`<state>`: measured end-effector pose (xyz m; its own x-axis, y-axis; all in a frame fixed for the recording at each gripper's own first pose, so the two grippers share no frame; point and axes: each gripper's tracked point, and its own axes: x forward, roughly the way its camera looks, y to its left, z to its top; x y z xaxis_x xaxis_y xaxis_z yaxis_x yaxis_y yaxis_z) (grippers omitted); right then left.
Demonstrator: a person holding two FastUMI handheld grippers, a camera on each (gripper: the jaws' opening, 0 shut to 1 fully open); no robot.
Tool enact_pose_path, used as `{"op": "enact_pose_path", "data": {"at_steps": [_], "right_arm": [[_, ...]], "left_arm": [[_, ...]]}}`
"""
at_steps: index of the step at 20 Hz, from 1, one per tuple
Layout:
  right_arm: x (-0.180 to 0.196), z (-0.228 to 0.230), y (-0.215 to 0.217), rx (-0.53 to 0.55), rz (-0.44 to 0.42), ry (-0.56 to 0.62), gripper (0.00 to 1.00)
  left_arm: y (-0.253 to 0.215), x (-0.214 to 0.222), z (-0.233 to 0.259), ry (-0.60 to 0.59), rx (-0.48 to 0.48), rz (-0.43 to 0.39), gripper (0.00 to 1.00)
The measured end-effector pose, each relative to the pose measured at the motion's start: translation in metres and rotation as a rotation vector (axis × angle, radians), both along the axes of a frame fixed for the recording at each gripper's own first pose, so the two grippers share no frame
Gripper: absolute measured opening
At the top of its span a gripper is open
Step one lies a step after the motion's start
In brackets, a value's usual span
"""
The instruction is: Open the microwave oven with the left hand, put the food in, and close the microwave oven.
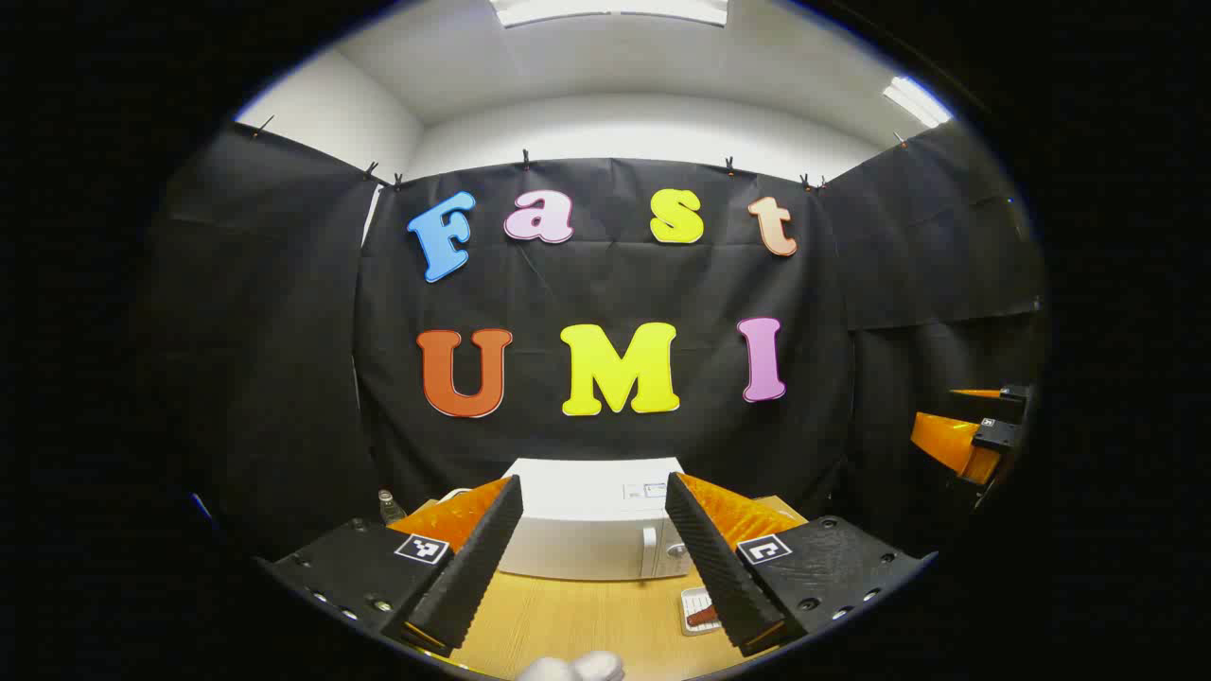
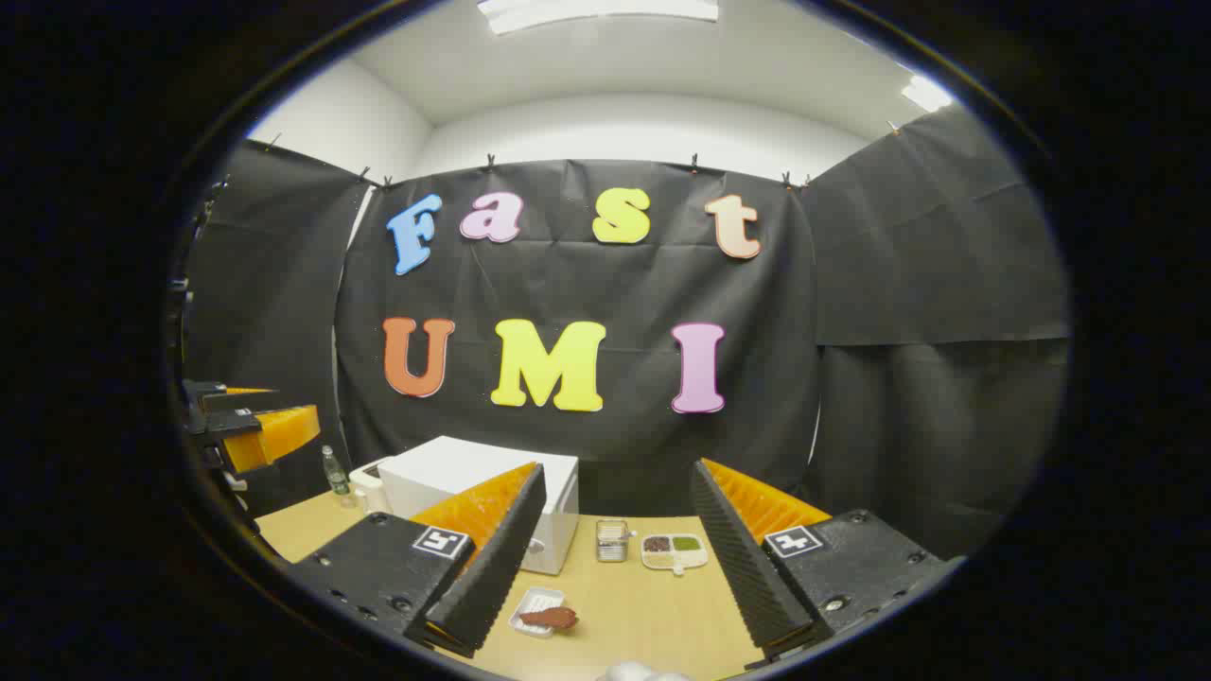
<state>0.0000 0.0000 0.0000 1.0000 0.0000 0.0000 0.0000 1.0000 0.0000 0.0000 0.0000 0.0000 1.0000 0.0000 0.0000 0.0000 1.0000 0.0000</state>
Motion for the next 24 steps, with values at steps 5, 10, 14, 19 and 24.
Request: {"op": "enact_pose_path", "data": {"at_steps": [5,10,14,19,24], "right_arm": [[0.004,0.001,-0.008,0.012,-0.028,0.003,0.91],[0.007,0.007,-0.015,0.018,-0.048,-0.013,0.91],[0.007,0.007,-0.016,0.019,-0.051,-0.016,0.91],[0.007,0.007,-0.021,0.013,-0.056,-0.008,0.91],[0.005,0.005,-0.039,0.009,-0.071,0.017,0.91]], "left_arm": [[0.005,0.0,0.0,-0.003,0.002,0.018,0.84],[0.008,-0.001,0.0,-0.002,0.001,0.024,0.94],[0.01,-0.002,-0.003,-0.003,0.007,0.03,0.95],[0.01,0.007,-0.022,-0.001,0.031,0.047,0.95],[-0.005,0.033,-0.075,-0.013,0.0,0.028,0.95]]}}
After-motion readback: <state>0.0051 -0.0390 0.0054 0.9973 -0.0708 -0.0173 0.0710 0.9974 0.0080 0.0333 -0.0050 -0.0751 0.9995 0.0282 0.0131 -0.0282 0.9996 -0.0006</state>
